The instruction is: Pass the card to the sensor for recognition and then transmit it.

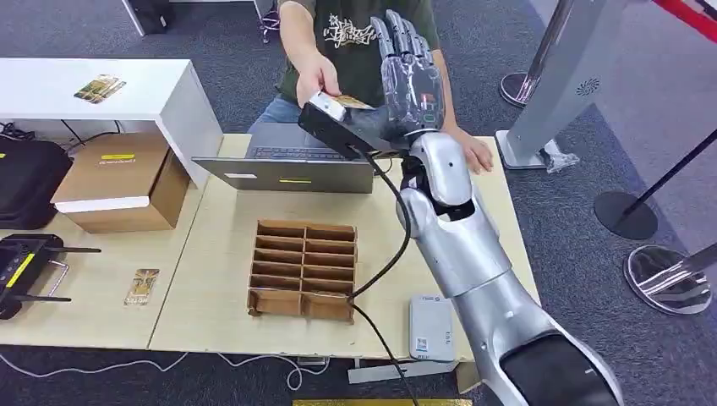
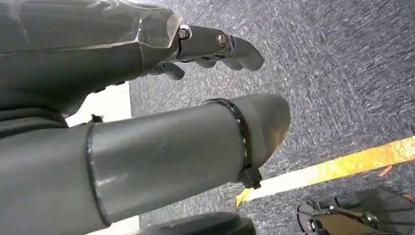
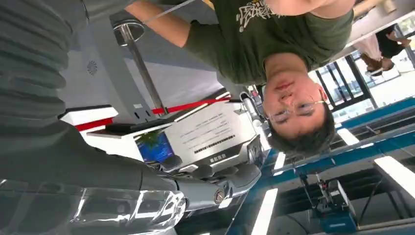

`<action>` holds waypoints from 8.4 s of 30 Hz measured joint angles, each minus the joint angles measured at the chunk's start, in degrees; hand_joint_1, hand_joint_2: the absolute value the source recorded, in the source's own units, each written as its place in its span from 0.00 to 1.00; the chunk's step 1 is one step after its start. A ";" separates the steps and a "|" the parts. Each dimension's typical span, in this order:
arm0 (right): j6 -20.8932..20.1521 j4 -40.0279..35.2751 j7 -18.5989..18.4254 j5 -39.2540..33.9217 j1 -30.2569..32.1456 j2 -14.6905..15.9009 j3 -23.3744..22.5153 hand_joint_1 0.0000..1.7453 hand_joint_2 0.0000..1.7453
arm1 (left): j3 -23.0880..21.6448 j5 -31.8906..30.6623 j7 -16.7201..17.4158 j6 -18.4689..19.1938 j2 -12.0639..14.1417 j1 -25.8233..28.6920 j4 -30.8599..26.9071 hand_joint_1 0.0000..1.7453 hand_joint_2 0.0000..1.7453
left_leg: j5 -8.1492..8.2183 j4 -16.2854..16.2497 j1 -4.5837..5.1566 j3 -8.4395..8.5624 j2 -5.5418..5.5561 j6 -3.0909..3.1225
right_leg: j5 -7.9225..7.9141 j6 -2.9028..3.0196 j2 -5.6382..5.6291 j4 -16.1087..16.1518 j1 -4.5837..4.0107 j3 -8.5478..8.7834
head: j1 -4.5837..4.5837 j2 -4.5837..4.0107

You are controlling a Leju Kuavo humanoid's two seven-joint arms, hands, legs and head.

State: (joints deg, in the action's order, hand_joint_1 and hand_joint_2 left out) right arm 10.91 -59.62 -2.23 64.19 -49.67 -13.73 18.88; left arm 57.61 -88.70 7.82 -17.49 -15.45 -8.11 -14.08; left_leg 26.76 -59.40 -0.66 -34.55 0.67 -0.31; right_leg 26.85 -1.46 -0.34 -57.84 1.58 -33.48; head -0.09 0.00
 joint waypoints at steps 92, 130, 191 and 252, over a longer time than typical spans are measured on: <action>-21.37 7.85 -2.12 -64.43 -1.46 0.07 -6.08 1.00 1.00 | -4.41 6.05 1.40 -0.57 1.29 0.26 0.46 0.00 0.00 | 0.00 -0.01 0.00 -0.01 -0.02 0.00 | -0.01 0.00 -0.03 0.00 0.00 -0.05 | -0.02 0.00; -5.88 -6.34 1.44 -43.28 24.37 20.24 -18.33 1.00 1.00 | -3.56 11.74 -3.10 -8.50 -0.42 4.23 0.61 0.00 0.00 | 0.07 -0.03 0.02 -0.08 0.03 0.05 | 0.01 -0.04 0.02 0.07 0.02 -0.08 | 0.00 0.00; -9.44 -38.38 -10.64 -33.77 63.48 8.26 -18.23 1.00 1.00 | 1.11 17.38 -3.69 -7.58 -1.07 4.24 0.81 0.00 0.00 | 0.19 0.00 0.03 -0.10 0.01 0.10 | 0.14 -0.11 0.03 0.09 0.03 -0.08 | 0.00 0.00; -0.41 -33.10 -3.55 -26.14 60.17 6.84 -16.76 1.00 1.00 | 1.53 17.70 -4.61 -8.09 -1.53 4.24 0.81 0.00 0.00 | 0.20 0.00 0.04 -0.07 0.00 0.12 | 0.16 -0.15 0.01 0.09 0.04 -0.05 | 0.00 0.00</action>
State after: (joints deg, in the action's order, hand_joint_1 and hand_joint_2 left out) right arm 10.50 -92.72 -5.78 38.06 10.49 -6.89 2.12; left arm 59.14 -70.99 3.21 -25.57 -16.98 -3.87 -13.27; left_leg 26.96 -59.40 -0.63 -34.62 0.67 -0.19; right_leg 27.01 -1.61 -0.33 -57.76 1.62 -33.53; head -0.09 0.00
